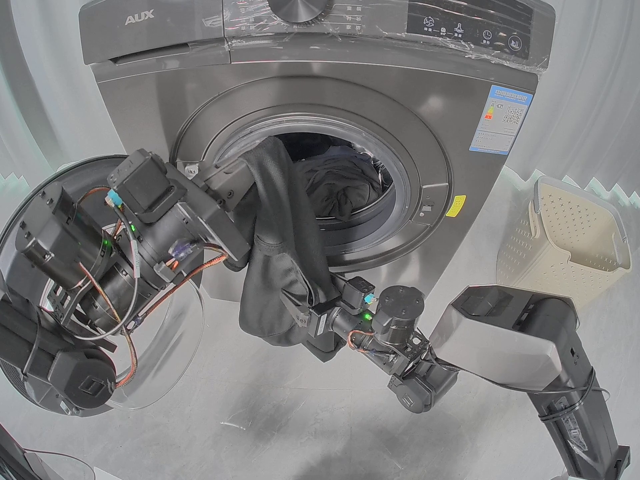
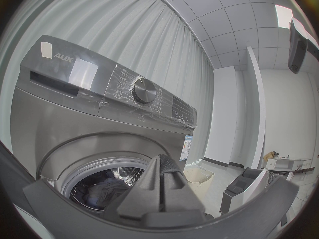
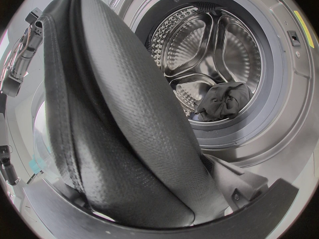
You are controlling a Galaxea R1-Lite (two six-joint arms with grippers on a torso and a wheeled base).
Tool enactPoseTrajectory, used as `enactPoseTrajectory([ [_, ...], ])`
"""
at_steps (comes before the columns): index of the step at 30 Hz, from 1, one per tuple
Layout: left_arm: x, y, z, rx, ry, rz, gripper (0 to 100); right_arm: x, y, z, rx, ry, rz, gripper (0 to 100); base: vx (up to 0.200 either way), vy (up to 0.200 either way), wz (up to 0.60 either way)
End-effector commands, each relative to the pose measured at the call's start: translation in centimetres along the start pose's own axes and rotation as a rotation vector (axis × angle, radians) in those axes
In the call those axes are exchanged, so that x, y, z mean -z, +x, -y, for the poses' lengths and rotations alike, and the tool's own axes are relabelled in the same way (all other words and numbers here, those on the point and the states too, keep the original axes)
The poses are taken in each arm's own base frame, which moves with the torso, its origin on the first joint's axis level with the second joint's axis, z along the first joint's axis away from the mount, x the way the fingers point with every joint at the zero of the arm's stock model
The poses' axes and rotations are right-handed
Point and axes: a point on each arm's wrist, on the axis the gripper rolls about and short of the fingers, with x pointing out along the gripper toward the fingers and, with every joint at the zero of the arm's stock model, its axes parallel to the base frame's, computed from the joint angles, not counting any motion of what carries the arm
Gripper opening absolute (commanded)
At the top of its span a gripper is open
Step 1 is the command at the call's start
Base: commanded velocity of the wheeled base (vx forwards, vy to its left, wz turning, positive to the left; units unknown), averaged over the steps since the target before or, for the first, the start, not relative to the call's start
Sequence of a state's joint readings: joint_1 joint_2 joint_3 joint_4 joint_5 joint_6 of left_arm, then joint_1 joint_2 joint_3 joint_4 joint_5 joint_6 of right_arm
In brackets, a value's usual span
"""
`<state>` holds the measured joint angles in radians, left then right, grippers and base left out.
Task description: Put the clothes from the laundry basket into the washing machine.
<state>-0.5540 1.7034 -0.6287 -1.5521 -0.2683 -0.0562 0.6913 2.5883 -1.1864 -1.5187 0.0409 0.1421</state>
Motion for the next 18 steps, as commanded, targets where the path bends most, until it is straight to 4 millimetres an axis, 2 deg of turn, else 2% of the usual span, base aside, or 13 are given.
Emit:
enactPoseTrajectory([
  [1,-0.1,0.0,-0.1,-0.004,0.002,0.002,0,0.3,0.2,0.3,0.006,0.001,0.005,0,0.0,0.0,0.0],
  [7,0.1,-0.1,-0.3,-0.01,0.003,-0.004,0,-0.9,-0.3,1.1,0.024,-0.002,0.02,0,0.0,0.0,0.0],
  [8,0.1,-0.1,-0.4,-0.016,0.003,-0.006,0,-2.0,-1.1,1.6,0.041,-0.002,0.019,0,0.0,0.0,0.0],
  [10,0.1,-0.2,-0.5,-0.017,0.003,-0.009,0,-2.6,-1.6,1.7,0.048,-0.001,0.014,0,0.0,0.0,0.0],
  [14,0.9,-0.9,-1.3,-0.05,0.009,-0.048,0,-5.4,-3.2,2.3,0.094,-0.001,0.027,0,0.0,0.0,0.0],
  [17,2.0,-1.3,-1.9,-0.068,0.006,-0.091,0,-7.4,-4.7,2.1,0.097,-0.001,0.032,0,0.0,0.0,0.0],
  [18,2.0,-1.4,-1.9,-0.069,0.006,-0.094,0,-7.5,-4.8,2.0,0.097,-0.001,0.034,0,0.0,0.0,0.0],
])
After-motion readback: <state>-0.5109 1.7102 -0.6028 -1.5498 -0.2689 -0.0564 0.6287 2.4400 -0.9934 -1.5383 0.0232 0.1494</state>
